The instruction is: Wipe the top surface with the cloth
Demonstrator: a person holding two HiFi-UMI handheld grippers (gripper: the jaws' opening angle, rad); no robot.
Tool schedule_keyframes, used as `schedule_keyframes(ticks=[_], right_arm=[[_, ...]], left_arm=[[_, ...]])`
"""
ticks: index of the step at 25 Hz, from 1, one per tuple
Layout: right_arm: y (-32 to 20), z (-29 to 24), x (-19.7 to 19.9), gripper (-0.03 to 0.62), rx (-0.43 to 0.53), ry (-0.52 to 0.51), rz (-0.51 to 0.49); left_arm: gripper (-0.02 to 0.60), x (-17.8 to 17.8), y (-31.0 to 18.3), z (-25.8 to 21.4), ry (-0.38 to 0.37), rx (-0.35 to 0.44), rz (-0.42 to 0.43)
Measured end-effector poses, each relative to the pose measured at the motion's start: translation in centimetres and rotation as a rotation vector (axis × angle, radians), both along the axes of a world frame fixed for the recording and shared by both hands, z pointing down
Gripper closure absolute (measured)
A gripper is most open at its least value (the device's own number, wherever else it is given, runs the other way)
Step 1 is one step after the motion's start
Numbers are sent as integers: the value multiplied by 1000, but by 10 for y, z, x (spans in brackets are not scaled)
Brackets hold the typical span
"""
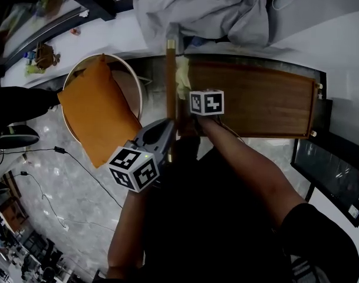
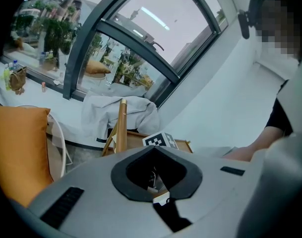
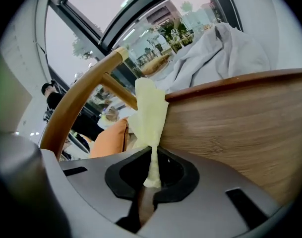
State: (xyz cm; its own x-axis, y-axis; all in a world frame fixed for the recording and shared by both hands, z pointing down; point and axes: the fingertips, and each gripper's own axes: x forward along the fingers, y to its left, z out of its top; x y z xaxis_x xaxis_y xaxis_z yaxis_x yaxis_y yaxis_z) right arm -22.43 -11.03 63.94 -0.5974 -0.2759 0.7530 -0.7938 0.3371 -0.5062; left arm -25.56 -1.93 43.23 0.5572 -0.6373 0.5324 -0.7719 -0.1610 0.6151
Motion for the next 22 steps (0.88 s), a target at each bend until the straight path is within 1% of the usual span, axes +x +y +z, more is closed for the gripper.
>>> schedule_keyframes(ticks=[13,22], right_arm=[[-1,1,10,561,32,53,-41],[-6,2,36,562,14,63,-15]], left_arm=[[571,26,-3,-10,1,14,28],[571,52,-9,-14,-1,21,84]])
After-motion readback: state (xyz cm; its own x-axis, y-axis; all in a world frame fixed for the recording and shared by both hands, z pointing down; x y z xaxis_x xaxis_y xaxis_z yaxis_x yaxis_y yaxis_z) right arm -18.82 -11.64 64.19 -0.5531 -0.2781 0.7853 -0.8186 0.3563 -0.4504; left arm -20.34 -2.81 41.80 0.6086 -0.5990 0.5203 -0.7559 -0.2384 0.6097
